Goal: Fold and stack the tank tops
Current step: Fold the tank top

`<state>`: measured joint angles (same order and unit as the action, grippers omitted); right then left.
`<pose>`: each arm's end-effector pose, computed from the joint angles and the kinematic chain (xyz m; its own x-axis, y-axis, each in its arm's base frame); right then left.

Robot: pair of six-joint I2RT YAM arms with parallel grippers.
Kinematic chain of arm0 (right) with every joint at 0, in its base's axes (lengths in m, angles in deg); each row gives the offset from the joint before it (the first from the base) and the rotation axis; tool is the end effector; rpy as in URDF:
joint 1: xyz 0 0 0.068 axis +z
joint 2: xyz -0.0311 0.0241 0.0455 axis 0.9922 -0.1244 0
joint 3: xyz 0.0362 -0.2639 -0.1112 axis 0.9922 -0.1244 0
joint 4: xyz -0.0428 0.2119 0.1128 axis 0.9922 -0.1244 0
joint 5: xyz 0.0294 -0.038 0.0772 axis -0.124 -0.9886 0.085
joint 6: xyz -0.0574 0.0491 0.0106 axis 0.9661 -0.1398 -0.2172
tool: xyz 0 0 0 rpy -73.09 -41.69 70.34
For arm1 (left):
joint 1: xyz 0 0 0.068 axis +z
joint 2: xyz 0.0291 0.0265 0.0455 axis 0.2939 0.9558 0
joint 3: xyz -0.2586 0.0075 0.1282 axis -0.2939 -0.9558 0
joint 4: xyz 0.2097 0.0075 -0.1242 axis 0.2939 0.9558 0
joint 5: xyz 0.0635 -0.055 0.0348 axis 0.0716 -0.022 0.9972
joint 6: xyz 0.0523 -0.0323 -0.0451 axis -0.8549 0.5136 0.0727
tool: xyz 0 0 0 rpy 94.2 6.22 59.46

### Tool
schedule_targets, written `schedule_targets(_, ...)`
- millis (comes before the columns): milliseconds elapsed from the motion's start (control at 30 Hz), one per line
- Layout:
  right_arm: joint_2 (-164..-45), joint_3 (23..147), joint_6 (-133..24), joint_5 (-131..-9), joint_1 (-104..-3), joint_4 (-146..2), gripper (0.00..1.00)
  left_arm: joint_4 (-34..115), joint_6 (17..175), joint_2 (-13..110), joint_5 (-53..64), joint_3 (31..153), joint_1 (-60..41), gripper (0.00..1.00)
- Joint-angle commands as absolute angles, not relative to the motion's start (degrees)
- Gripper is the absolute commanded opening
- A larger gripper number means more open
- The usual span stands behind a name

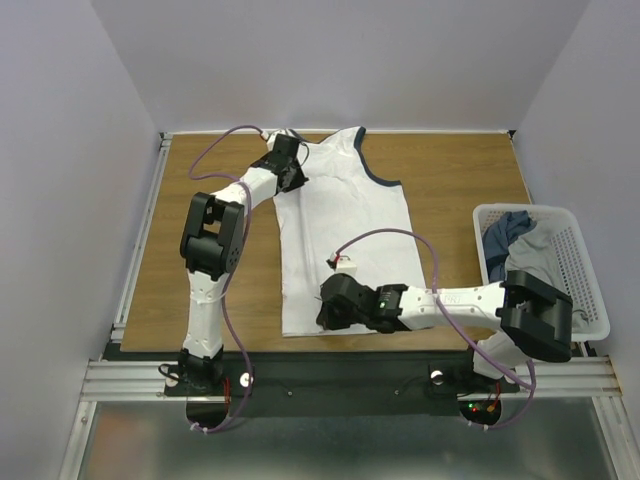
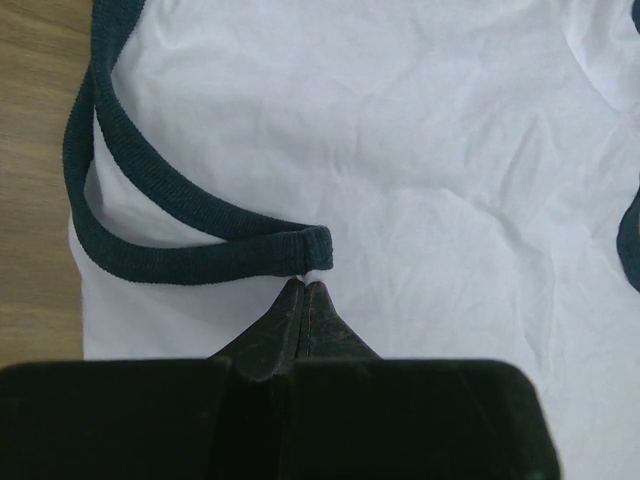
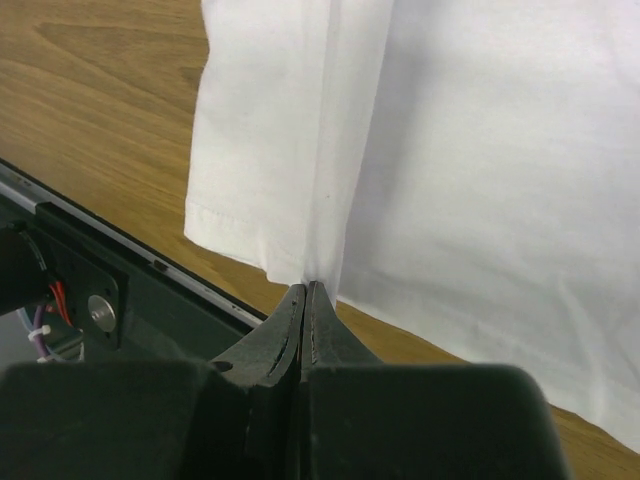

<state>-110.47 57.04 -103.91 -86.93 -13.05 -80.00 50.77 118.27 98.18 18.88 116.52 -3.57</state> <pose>0.1171 0.2874 0.1932 -0.8798 -0.0245 -0.4747 -0.2832 0.8291 0.4820 0.4890 -0.1785 0.2038 -0.6244 -0.3518 -0.6974 -0.0700 0.9145 -0.3986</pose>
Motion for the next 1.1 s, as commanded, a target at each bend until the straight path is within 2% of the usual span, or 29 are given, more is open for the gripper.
schedule_targets(0,-107.9,55.5,-105.8,-88.4,-12.7,-78.9,0.00,48.9,118.2,98.0,20.8,120.7,-4.3,0.00)
schedule_targets(667,-106.3,50.9,-108.2,-90.2,-12.7,-78.8,0.00,48.3,117.5,99.8,20.7,121.2,-6.5,0.00)
schedule_targets(800,-105.4,50.1,-108.8,-90.7,-12.7,-78.8,0.06,48.0,117.1,99.9,20.1,120.7,-6.7,0.01)
schedule_targets(1067,-103.5,48.6,-109.6,-91.5,-12.6,-78.9,0.06,46.5,116.4,99.3,18.7,120.0,-6.9,0.05)
